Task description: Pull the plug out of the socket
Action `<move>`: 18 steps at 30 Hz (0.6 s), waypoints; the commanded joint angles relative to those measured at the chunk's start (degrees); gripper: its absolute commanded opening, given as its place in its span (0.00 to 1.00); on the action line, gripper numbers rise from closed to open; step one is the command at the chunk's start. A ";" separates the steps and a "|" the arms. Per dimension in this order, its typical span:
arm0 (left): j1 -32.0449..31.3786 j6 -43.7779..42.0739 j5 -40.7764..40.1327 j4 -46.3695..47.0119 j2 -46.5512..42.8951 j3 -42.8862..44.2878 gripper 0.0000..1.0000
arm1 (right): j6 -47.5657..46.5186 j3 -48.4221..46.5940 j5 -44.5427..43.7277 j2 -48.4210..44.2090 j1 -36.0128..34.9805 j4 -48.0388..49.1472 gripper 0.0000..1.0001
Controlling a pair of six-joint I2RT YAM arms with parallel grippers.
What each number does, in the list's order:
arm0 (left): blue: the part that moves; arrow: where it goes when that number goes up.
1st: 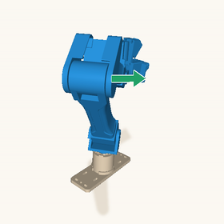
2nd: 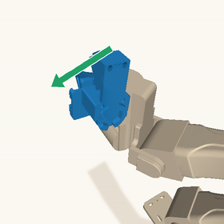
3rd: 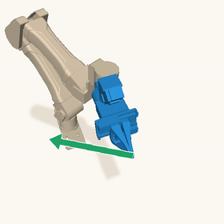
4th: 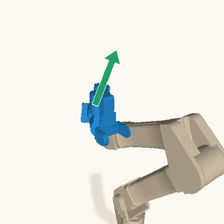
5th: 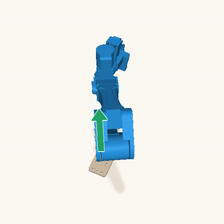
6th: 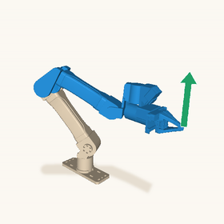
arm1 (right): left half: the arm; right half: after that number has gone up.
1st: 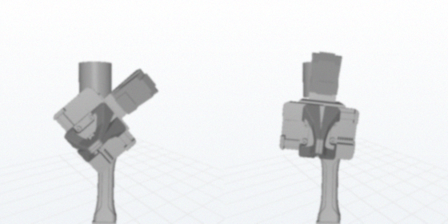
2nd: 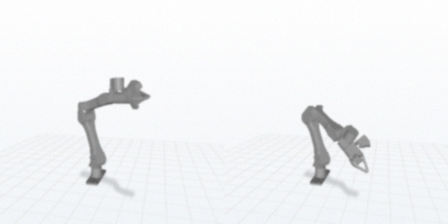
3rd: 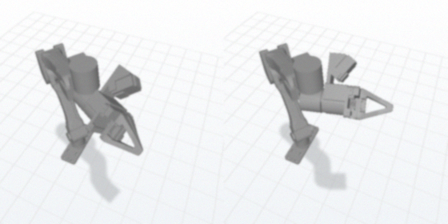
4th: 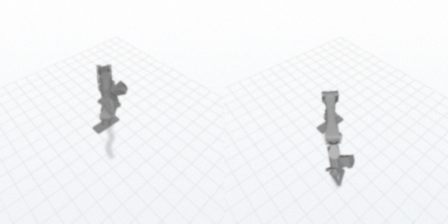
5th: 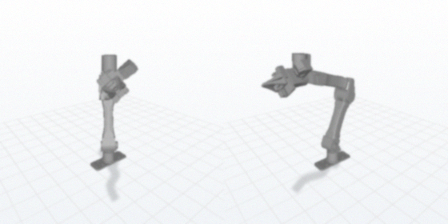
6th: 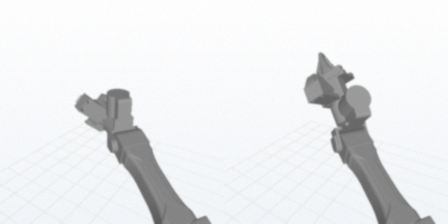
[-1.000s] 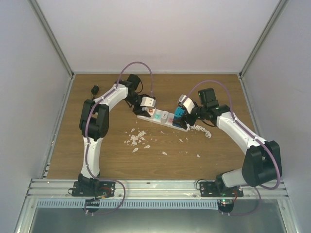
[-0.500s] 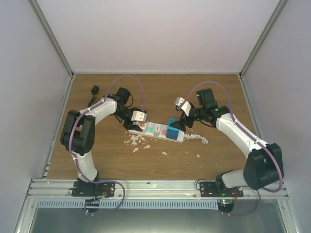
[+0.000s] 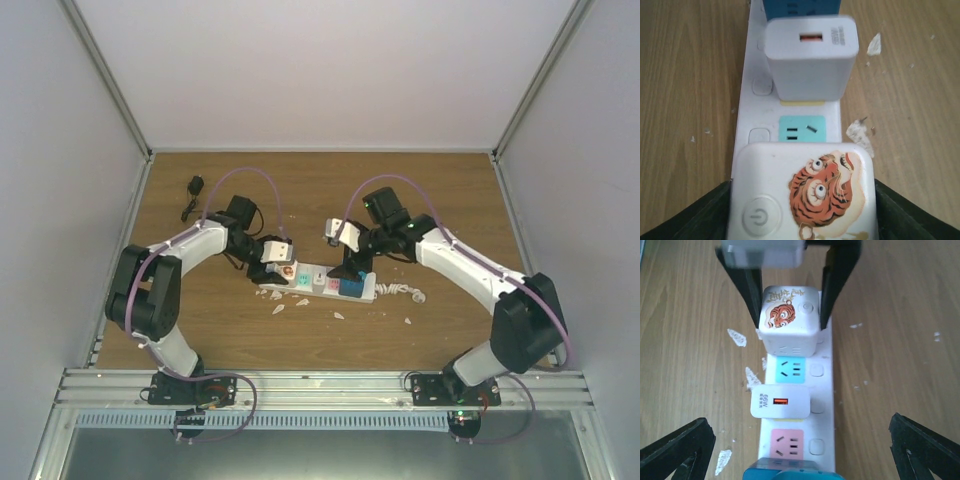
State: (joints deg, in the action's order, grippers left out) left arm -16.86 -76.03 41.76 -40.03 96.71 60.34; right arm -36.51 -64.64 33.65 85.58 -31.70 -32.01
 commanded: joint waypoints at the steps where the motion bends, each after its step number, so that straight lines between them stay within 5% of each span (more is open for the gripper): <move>1: 2.09 0.60 7.42 -0.49 -3.02 -1.41 0.73 | -1.77 -1.28 -4.72 2.36 -3.73 -2.58 0.95; 18: 4.61 2.83 10.42 11.70 -7.10 -12.08 0.75 | -2.08 -7.08 -10.52 13.14 -10.11 -4.67 0.91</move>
State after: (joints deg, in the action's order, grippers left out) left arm -12.62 -74.32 50.37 -31.31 90.59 50.15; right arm -37.98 -69.89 25.30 96.82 -40.16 -35.46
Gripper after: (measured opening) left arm 0.755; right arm 0.915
